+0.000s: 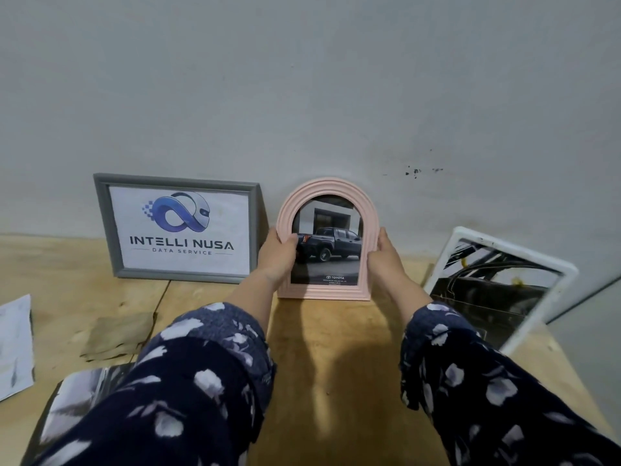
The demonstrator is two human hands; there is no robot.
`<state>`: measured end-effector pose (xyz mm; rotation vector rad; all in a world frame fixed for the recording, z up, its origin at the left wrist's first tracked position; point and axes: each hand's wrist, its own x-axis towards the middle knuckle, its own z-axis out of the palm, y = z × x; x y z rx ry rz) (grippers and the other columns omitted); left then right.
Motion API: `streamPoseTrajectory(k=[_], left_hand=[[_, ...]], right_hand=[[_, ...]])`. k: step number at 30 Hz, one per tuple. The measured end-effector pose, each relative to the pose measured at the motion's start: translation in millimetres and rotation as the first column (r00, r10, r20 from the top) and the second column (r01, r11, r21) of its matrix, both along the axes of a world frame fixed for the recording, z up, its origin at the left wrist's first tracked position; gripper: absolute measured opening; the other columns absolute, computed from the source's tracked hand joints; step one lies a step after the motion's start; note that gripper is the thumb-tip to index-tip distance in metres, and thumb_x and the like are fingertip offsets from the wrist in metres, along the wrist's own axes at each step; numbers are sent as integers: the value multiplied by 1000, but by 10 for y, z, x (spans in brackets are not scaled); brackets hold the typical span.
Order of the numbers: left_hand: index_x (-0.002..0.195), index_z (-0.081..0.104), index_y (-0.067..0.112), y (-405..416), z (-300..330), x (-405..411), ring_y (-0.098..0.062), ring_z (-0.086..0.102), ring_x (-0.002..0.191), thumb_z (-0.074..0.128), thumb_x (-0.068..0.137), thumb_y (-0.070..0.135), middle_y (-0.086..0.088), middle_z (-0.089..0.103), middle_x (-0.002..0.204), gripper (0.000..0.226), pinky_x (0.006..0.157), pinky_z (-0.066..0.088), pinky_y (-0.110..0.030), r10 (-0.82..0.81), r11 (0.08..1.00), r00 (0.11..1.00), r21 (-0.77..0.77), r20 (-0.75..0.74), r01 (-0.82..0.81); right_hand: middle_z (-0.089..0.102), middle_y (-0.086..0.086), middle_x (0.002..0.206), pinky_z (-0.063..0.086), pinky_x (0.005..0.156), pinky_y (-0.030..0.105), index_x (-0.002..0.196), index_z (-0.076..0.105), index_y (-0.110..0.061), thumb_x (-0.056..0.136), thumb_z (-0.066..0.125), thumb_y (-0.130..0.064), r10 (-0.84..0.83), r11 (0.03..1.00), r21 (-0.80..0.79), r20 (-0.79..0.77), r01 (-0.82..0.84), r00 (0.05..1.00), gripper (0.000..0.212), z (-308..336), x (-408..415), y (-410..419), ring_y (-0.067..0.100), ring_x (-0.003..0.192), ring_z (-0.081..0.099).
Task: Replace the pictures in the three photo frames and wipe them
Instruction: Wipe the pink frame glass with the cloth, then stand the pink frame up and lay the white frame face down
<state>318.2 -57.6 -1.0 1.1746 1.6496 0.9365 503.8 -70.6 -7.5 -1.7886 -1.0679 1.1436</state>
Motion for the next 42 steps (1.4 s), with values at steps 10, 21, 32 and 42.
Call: streamPoseTrajectory(k=[10, 21, 32, 42], left_hand=[[143, 34, 10, -331, 52, -18, -29, 47, 126, 52, 96, 19, -11, 43, 144, 52, 106, 40, -39, -85, 996, 982, -45, -168, 79], [146, 34, 12, -836, 234, 385, -23, 43, 130, 46, 100, 18, -7, 43, 145, 48, 102, 33, -29, -340, 940, 924, -50, -174, 337], [144, 37, 10, -1151, 401, 1381, -26, 45, 128, 46, 99, 19, -10, 42, 146, 47, 108, 37, -39, -521, 851, 837, -23, -167, 525], [151, 20, 16, -786, 559, 2215, -31, 28, 141, 43, 101, 24, -10, 23, 156, 56, 112, 27, -42, -307, 939, 944, 123, -121, 321]], right_hand=[[22, 0, 158, 46, 100, 42, 152, -1, -35, 92, 35, 5, 55, 998, -43, 80, -51, 995, 80, 13, -64, -350, 33, 127, 46], [35, 7, 152, 43, 87, 27, 147, 32, -23, 96, 36, 2, 18, 998, -57, 147, -10, 989, 58, 46, 182, -1078, 22, 124, 48], [43, 6, 146, 42, 99, 33, 143, 40, -18, 97, 35, -2, -209, 974, -47, 220, 224, 953, 49, -3, 1297, -1962, 24, 128, 48], [44, 10, 144, 39, 92, 27, 145, 36, -15, 96, 43, -5, -164, 975, -111, 223, 192, 961, 50, -149, 2185, -1777, 27, 126, 48]])
